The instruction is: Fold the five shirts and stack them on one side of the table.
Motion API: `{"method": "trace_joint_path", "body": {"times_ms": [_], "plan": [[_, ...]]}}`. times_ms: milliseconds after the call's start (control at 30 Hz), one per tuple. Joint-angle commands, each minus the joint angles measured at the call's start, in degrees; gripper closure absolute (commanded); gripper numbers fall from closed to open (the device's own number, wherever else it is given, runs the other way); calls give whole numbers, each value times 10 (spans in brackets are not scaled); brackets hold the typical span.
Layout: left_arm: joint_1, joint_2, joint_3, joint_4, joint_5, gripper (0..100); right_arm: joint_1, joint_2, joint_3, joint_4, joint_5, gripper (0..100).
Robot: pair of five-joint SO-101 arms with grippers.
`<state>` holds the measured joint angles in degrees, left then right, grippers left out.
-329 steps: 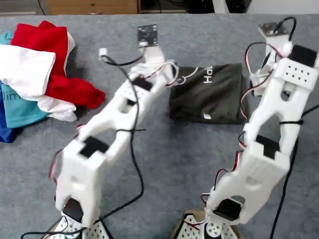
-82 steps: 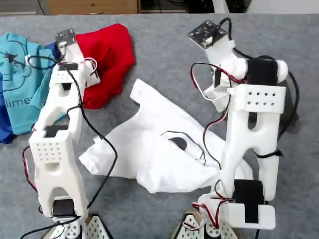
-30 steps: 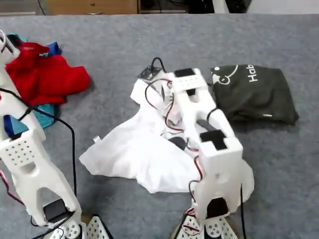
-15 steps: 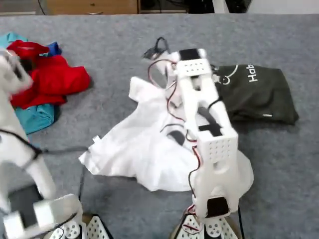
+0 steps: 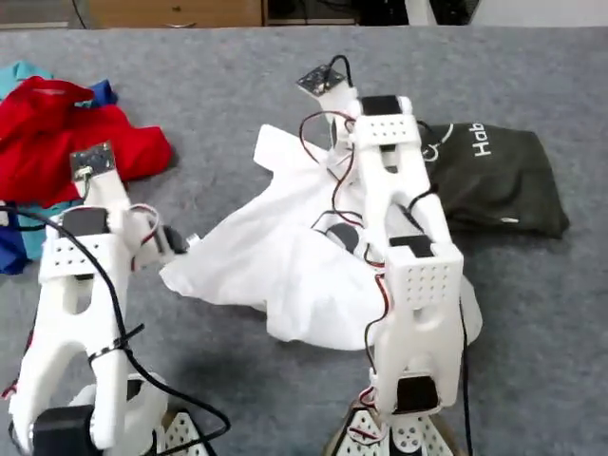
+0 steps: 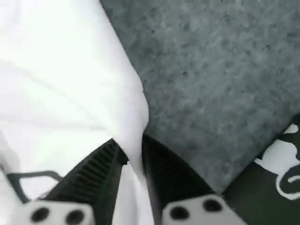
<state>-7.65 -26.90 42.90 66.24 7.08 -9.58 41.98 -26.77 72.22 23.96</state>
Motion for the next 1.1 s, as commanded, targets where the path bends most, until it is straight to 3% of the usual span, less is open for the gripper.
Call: {"method": "trace_joint_path", "body": {"times_ms": [0, 133, 233, 367, 533, 700, 833, 1067], "plan": [[54, 39, -17, -27, 67, 725, 11, -11, 39, -55, -8, 996], [95, 132, -15, -76, 132, 728, 11, -23, 56, -69, -8, 996], [90, 224, -26, -116, 162, 729, 11, -27, 65, -82, -8, 996], [55, 305, -99, -69, 168, 736, 11, -27, 64, -89, -4, 996], [54, 367, -171, -69, 165, 971, 11, -27, 63, -103, -5, 996], [54, 401, -245, -69, 166, 981, 12, -29, 62, -102, -6, 996], [48, 400, -332, -15, 162, 981, 26, -73, 54, -81, -7, 996], [15, 382, -557, 164, 53, 981, 44, -228, 59, -7, -7, 996]]}}
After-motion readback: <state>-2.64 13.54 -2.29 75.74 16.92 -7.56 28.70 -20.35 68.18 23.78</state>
